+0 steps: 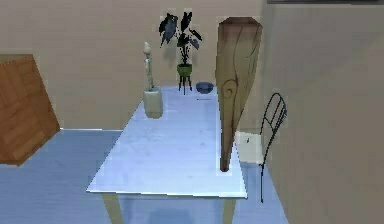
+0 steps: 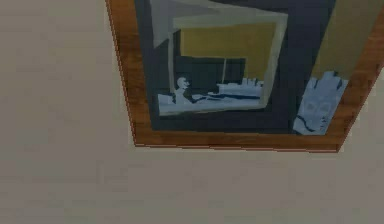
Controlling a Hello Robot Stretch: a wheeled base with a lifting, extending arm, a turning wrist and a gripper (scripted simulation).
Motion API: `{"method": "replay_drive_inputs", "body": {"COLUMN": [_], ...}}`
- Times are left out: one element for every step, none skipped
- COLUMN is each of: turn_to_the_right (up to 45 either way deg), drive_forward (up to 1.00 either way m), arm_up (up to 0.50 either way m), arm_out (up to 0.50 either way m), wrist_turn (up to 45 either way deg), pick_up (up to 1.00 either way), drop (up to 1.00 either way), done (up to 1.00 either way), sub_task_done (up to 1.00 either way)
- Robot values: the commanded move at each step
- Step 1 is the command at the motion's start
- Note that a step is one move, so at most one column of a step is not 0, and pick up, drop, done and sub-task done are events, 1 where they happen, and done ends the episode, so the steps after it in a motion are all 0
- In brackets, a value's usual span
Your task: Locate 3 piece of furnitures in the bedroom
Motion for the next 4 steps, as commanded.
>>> {"method": "replay_drive_inputs", "body": {"turn_to_the_right": [0.0,15.0,0.0,0.0], "drive_forward": [0.00,0.00,0.15,0.00], "arm_up": [0.00,0.00,0.00,0.00], "arm_out": [0.00,0.00,0.00,0.00], "wrist_turn": [0.0,0.0,0.0,0.0], "pick_up": [0.00,0.00,0.00,0.00], "drop": [0.00,0.00,0.00,0.00], "done": [0.00,0.00,0.00,1.00], "sub_task_done": [1.00,0.00,0.00,0.00]}}
